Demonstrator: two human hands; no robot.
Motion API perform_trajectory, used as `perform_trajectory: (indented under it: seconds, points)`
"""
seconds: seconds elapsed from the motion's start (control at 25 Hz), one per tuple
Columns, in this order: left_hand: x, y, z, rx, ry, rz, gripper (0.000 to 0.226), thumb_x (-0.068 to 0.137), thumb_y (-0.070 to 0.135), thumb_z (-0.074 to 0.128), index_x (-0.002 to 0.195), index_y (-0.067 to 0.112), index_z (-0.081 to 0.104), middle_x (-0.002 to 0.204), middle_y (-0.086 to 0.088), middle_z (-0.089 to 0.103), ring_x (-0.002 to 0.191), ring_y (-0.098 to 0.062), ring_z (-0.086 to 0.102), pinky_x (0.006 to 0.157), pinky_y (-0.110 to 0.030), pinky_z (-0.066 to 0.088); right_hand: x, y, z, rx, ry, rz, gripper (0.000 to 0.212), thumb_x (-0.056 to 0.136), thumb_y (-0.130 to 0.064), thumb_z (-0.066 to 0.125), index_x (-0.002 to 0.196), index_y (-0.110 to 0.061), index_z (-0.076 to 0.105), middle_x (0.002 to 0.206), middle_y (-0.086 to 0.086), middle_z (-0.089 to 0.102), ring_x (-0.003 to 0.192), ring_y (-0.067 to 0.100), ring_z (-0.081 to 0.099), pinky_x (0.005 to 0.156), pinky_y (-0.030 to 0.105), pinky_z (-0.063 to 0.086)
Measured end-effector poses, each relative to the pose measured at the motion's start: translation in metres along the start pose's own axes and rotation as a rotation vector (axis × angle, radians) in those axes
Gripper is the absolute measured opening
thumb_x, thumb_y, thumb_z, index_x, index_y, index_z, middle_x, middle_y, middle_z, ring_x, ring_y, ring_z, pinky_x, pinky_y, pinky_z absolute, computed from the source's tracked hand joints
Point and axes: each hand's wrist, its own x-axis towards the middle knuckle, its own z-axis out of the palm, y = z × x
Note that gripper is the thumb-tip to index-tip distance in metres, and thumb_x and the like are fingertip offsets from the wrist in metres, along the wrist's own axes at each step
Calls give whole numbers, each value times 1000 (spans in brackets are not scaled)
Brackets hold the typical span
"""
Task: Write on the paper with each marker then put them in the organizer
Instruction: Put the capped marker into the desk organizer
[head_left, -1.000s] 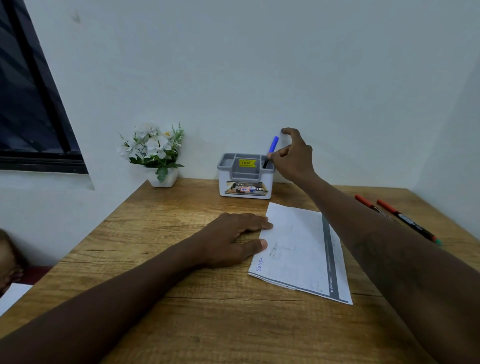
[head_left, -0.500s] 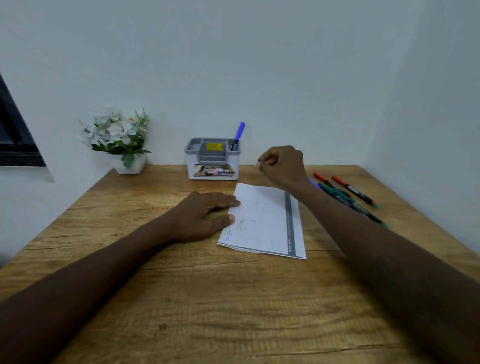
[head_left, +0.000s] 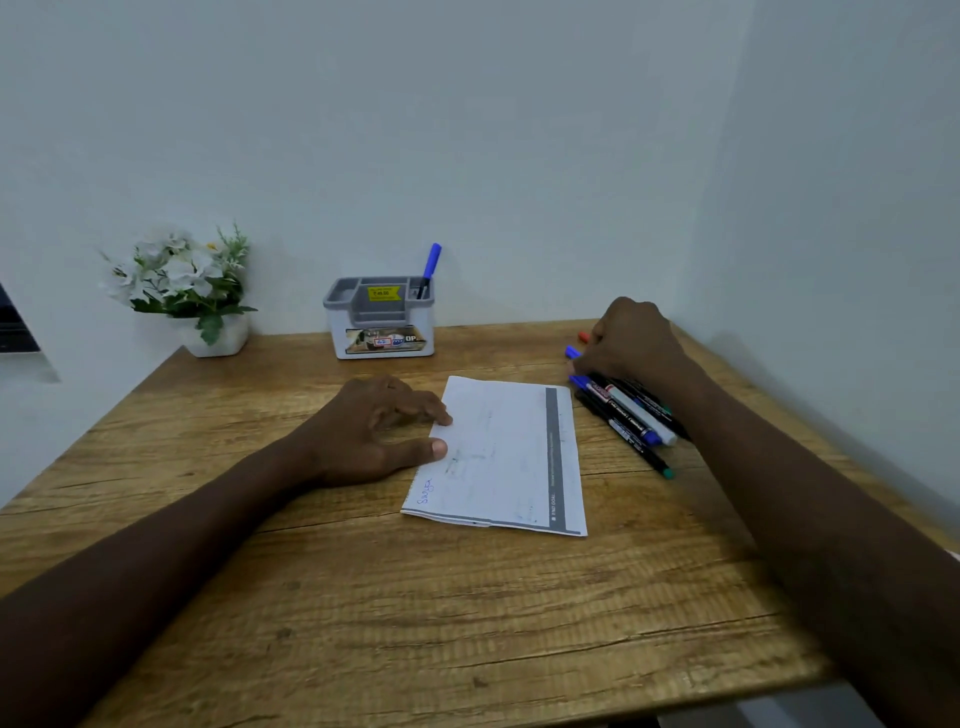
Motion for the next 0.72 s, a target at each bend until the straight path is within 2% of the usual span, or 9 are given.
perform_trajectory:
  seconds: [0.2,0.28,0.36,0.44,0.52,0.6,0.68,0.72]
  points:
    - [-1,2,-1,3,2,-22,43,80,67,68,119,49,68,128,28,63,118,3,55,98,-27,45,-5,-5,-16,-133,-117,-18,49,60,-48,91,86,-12,70,74,2,63,79,21,61,62,27,46]
    - [0,4,-3,-31,-10,-44,42,79,65,72,118,51,68,127,28,63,119,3,56,101,-28,46,-10,-9,-27,-240,-220,-11,60,59,-54,94,82,-17,54,78,-1,56,84,21,58,70,32,51]
    - [-1,6,-3,-47,-23,-72,45,75,70,71,117,53,67,126,28,63,120,1,56,103,-32,48,-19,-15,-37,-314,-344,9,67,59,-54,95,78,-19,42,78,-1,53,80,19,58,75,35,53]
    - [-3,8,0,-41,-10,-84,49,72,76,67,116,54,67,126,28,63,120,0,55,103,-34,48,-26,-21,-39,-334,-418,-2,59,63,-50,95,80,-15,51,78,0,62,73,15,59,73,34,52]
    - [-5,9,3,-18,14,-81,51,72,78,65,117,56,66,128,29,62,122,0,53,104,-37,47,-30,-26,-38,-338,-456,-36,54,66,-46,94,89,-9,61,84,2,72,78,17,66,76,34,56]
    - [-6,8,3,0,13,-79,51,73,79,64,118,56,65,129,29,62,123,-1,52,105,-40,47,-35,-33,-37,-310,-464,-46,51,66,-41,93,93,-7,66,76,1,75,75,18,70,74,32,59]
    - [-7,10,3,-9,48,-66,48,75,75,67,116,51,68,125,27,65,119,-1,57,102,-42,50,-39,-38,-36,-232,-419,-68,33,66,-35,87,78,-11,68,62,1,72,61,19,66,62,29,53]
    - [-7,14,3,-26,106,-48,45,77,70,70,115,47,71,122,24,68,116,-1,60,99,-41,53,-40,-42,-35,-196,-377,-93,28,67,-34,82,71,-11,66,61,3,70,60,22,65,58,27,50]
